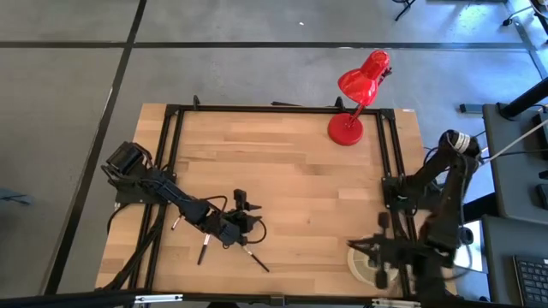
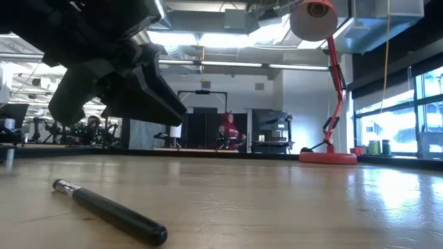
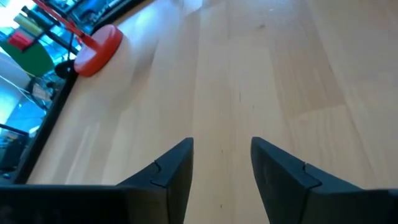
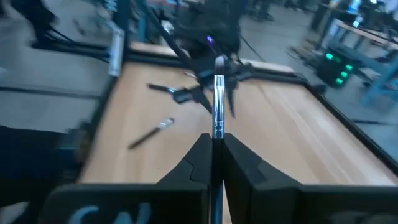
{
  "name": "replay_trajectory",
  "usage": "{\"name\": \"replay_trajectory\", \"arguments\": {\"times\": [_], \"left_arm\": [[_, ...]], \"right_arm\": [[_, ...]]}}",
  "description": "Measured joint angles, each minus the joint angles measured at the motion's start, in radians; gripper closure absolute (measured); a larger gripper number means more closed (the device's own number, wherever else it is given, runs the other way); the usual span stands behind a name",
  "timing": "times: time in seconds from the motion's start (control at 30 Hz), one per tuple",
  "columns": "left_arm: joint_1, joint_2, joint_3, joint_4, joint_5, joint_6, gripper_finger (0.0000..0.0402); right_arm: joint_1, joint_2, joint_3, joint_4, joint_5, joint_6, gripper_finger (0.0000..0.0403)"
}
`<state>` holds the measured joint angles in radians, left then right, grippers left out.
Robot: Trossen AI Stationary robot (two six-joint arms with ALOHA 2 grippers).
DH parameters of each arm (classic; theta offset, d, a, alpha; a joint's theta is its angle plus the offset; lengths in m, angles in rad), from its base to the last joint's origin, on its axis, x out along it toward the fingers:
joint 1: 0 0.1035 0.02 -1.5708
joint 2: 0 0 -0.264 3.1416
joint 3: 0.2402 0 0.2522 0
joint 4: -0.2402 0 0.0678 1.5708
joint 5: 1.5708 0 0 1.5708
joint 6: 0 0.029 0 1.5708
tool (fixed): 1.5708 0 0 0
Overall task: Put items in baskets/containers
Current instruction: Put the black eyeshadow brush into the yellow pen organizer
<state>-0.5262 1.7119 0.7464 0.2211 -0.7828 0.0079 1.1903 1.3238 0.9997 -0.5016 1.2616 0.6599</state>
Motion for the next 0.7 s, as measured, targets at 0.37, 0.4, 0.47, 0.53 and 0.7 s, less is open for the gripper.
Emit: {"name": "replay_trajectory", "arguments": {"times": [0.37, 0.4, 0.47, 0.53, 0.7], "left_arm": [[0.000, 0.000, 0.000, -0.038, 0.002, -0.067, 0.0247], [0.000, 0.000, 0.000, -0.039, 0.003, -0.075, 0.0247], [0.000, 0.000, 0.000, -0.039, 0.009, -0.084, 0.0249], [0.000, 0.000, 0.000, -0.039, 0.025, -0.092, 0.0251], [0.000, 0.000, 0.000, -0.038, 0.030, -0.100, 0.0249]], "right_arm": [[0.203, 0.015, -0.106, -0.019, 0.071, 0.232, 0.0381], [0.207, 0.015, -0.120, -0.015, 0.067, 0.248, 0.0381], [0.211, 0.015, -0.148, -0.013, 0.033, 0.289, 0.0381], [0.212, 0.015, -0.167, -0.024, -0.018, 0.362, 0.0381], [0.210, 0.015, -0.168, -0.064, -0.151, 0.472, 0.0375]]}}
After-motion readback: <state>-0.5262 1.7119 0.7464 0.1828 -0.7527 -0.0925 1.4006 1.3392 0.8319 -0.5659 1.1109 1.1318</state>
